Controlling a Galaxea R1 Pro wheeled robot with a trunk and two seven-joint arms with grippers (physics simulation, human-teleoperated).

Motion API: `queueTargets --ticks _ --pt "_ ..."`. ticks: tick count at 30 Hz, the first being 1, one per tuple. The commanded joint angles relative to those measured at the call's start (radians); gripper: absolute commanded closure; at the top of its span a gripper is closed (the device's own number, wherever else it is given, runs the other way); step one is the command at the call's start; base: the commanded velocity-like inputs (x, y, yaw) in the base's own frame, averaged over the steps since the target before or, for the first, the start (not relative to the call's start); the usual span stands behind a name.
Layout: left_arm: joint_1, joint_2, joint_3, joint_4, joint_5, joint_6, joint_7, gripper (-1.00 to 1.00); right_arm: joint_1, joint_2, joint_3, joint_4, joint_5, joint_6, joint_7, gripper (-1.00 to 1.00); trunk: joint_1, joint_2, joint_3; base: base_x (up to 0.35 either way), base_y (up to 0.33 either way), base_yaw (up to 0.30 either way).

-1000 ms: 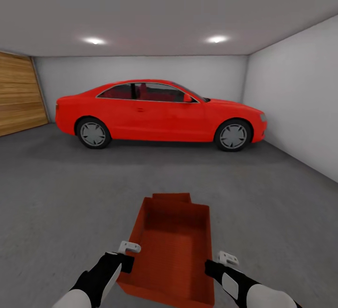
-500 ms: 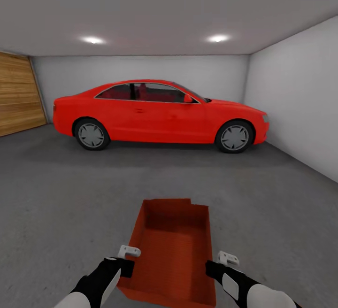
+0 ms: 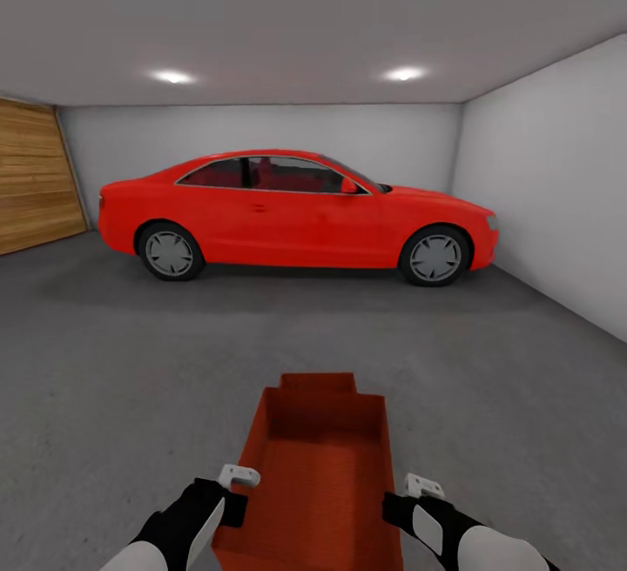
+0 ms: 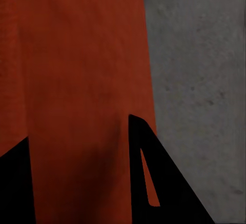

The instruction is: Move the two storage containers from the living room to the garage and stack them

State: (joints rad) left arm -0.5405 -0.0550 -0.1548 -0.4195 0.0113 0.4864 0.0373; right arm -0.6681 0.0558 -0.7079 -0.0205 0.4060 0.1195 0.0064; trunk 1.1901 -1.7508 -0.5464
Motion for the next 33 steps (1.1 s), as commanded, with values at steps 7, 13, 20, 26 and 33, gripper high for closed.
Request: queueTargets --ticks 7,13,20,26,33 --pt "0.0 -0.006 -0.028 -0.001 0.042 0.032 0.001 1.0 -0.008 0.01 0.005 -0.005 0.032 0.062 -0.007 1.0 -0.027 0.049 0.021 0.0 0.0 0.0" --pt "0.0 -0.006 -0.027 -0.001 0.065 0.044 0.001 1.0 -0.015 0.012 0.004 -0.001 0.084 0.072 -0.054 1.0 -0.039 0.07 0.03 0.0 0.0 0.0" --pt "0.0 -0.005 -0.026 -0.001 0.087 0.044 0.0 1.0 -0.016 0.013 0.005 0.0 0.098 0.123 -0.056 1.0 -0.039 0.07 0.03 0.0 0.0 0.0" --pt "0.014 0.015 -0.023 0.055 0.096 0.037 -0.001 1.0 -0.021 0.015 -0.041 -0.001 0.092 0.127 -0.054 1.0 -0.039 0.07 0.03 0.0 0.0 0.0" --pt "0.018 0.014 -0.014 0.052 0.095 0.037 0.0 1.0 -0.014 0.016 -0.041 -0.001 0.1 0.127 -0.055 1.0 -0.039 0.07 0.03 0.0 0.0 0.0"
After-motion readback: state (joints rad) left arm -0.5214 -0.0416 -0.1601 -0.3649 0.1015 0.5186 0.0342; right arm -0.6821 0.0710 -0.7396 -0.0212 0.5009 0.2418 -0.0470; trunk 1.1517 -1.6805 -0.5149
